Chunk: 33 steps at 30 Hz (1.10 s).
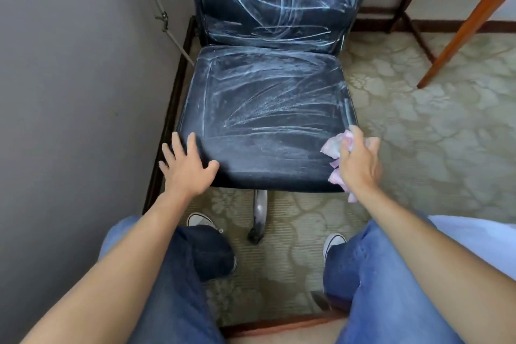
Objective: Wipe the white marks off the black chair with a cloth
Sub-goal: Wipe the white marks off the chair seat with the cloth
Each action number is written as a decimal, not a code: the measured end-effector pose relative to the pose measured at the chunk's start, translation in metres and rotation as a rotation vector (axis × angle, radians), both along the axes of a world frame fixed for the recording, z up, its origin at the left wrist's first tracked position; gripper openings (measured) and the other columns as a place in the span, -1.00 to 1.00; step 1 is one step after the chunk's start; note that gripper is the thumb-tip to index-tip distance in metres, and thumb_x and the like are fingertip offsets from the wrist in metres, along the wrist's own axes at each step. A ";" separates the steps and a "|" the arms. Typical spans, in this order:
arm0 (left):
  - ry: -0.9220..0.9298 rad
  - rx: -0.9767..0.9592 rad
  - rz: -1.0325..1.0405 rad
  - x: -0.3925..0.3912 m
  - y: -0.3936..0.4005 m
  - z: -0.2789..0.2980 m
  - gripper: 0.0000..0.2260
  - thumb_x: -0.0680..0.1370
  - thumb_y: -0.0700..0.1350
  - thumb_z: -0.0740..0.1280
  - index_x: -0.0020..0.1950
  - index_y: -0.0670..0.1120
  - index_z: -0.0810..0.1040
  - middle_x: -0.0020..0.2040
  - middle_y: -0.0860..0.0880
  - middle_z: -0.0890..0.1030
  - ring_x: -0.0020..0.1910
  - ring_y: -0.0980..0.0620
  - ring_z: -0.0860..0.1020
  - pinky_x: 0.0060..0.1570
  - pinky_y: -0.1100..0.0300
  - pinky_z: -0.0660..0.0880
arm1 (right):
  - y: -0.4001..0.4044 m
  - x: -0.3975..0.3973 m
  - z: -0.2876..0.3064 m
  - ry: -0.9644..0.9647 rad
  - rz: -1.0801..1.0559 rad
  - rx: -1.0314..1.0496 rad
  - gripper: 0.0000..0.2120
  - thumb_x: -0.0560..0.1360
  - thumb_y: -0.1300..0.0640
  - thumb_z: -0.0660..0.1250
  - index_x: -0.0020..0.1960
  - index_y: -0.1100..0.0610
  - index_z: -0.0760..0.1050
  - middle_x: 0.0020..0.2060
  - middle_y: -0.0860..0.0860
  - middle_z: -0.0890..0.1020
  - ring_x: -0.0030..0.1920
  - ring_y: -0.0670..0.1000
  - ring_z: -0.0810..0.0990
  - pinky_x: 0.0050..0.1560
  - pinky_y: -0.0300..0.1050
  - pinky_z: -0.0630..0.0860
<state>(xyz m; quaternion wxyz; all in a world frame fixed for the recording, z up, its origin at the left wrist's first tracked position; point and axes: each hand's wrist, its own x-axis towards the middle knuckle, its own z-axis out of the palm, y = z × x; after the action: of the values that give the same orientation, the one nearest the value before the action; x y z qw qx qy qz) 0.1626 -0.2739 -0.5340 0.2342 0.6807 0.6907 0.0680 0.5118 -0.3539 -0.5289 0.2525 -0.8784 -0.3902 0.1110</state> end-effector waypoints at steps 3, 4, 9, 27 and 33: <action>-0.034 -0.019 0.014 0.000 0.004 -0.005 -0.16 0.55 0.23 0.28 0.70 -0.02 -0.05 0.71 -0.14 -0.15 0.67 -0.27 -0.09 0.58 -0.29 0.10 | 0.001 -0.007 -0.011 -0.153 0.044 -0.076 -0.69 0.66 -0.14 0.11 0.39 -0.24 0.33 0.23 0.08 0.35 0.04 0.26 0.53 -0.04 0.04 0.48; -0.023 -0.005 0.017 0.000 0.002 -0.007 -0.15 0.56 0.22 0.29 0.70 -0.03 -0.06 0.72 -0.13 -0.15 0.67 -0.25 -0.08 0.57 -0.28 0.14 | 0.002 -0.013 -0.014 -0.225 0.067 -0.089 -0.70 0.65 -0.16 0.14 0.37 -0.20 0.36 0.22 0.09 0.34 0.08 0.25 0.50 -0.09 0.02 0.42; 0.041 0.059 -0.005 -0.002 -0.007 -0.019 -0.08 0.54 0.24 0.32 0.70 -0.02 -0.15 0.72 -0.07 -0.17 0.68 -0.19 -0.08 0.47 -0.31 0.29 | 0.006 -0.036 -0.034 -0.323 0.022 -0.081 -0.74 0.64 -0.13 0.25 0.26 -0.03 0.48 0.19 0.11 0.42 0.07 0.24 0.51 -0.16 0.04 0.49; 0.049 0.123 0.003 0.015 -0.019 -0.030 -0.06 0.43 0.35 0.18 0.68 0.04 -0.17 0.70 -0.17 -0.19 0.66 -0.30 -0.14 0.57 -0.34 0.08 | -0.022 -0.002 -0.047 -0.114 -0.182 0.100 -0.74 0.59 0.09 0.29 0.26 -0.02 0.53 0.16 0.09 0.48 -0.04 0.23 0.56 -0.11 -0.04 0.34; 0.127 0.159 -0.033 0.016 -0.022 -0.035 -0.05 0.43 0.38 0.18 0.68 0.03 -0.15 0.68 -0.29 -0.15 0.63 -0.38 -0.09 0.54 -0.40 0.11 | -0.037 -0.070 -0.060 -0.227 0.484 0.069 -0.76 0.50 0.08 0.33 0.15 -0.10 0.49 -0.06 -0.06 0.38 -0.07 0.10 0.47 -0.19 -0.03 0.49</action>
<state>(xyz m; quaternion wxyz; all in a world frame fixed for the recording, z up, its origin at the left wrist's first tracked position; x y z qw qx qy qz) 0.1790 -0.2961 -0.5693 0.1361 0.7116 0.6852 0.0754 0.4417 -0.3908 -0.5891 0.2034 -0.7572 -0.6182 0.0557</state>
